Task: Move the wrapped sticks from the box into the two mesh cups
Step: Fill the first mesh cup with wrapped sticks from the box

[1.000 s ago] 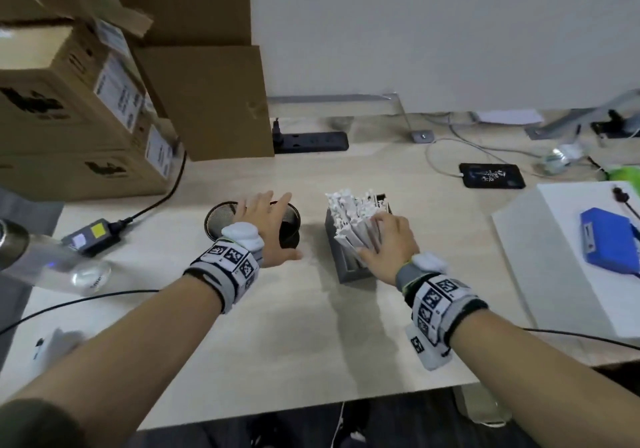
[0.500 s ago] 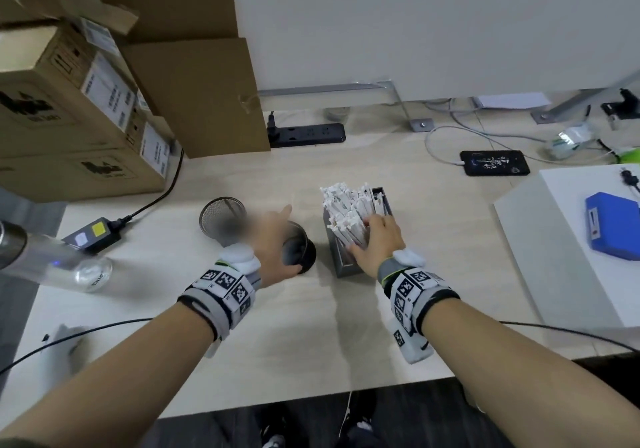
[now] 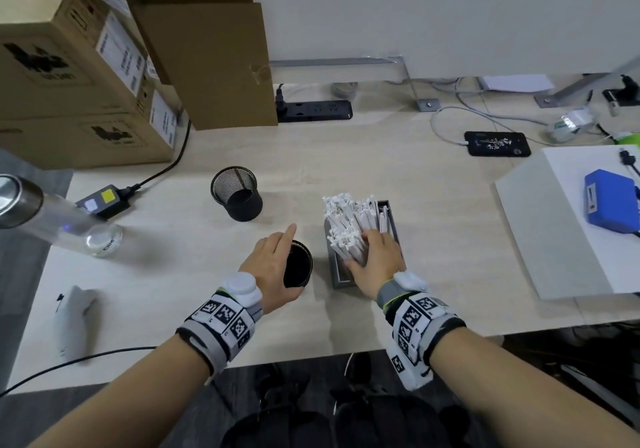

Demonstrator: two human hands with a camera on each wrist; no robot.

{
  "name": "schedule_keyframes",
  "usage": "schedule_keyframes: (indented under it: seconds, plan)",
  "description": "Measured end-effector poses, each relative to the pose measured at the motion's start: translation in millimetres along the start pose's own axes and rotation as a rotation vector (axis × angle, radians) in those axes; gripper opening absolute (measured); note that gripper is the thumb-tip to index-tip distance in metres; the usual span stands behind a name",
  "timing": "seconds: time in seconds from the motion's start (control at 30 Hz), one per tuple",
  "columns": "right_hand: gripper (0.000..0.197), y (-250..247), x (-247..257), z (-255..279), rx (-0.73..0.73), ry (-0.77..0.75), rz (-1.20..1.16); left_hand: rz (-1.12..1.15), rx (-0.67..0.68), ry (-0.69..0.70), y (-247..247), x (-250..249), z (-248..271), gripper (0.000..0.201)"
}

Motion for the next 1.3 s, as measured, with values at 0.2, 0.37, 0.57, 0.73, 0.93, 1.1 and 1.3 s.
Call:
schedule_keyframes:
  seconds: [0.2,0.37,0.57,0.73,0.93,1.1,1.3]
  plan:
    - [0.036,-5.3,-3.5,1.0,-0.042,-0.089,-0.12,0.312,-0.105,-0.088,11.0,28.3,18.3,0.135]
    - [0.025,-9.5,-5.0,7.7,-0.119,-0.167,-0.259,0.57,-0.11,-0.215,26.7,43.8,24.5,0.127]
    - [0.015,-6.4,-6.3,0.0,0.023,0.009,-0.329,0.697,-0.214,-0.306,29.2,46.4,16.2,0.087]
    - [0.018,-41.4,-8.3,-11.9,0.003,0.166,-0.602,0.727,-0.244,-0.248,16.6,36.2,13.3,0.089]
    - [0.04,-101.0,12.0,-15.5,-0.051,0.057,-0.663,0.703,-0.184,-0.128,-2.0,23.4,13.4,0.09]
    - [0.046,-109.3,23.4,-21.0,0.019,0.025,-0.61,0.727,-0.146,-0.127,-1.2,13.6,12.5,0.089]
    - [0.038,-89.7,30.4,-10.6,0.141,0.051,-0.881,0.644,-0.176,-0.082,-18.2,-5.8,11.0,0.081]
Point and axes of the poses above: each hand's wrist, its own z-axis away from the middle knuckle, its own y-axis out of the palm, x = y × z, the point moved 6 cm from there along -z, towards the middle knuckle, and after that the axes turned 12 degrees about y, right-handed, at the moved point
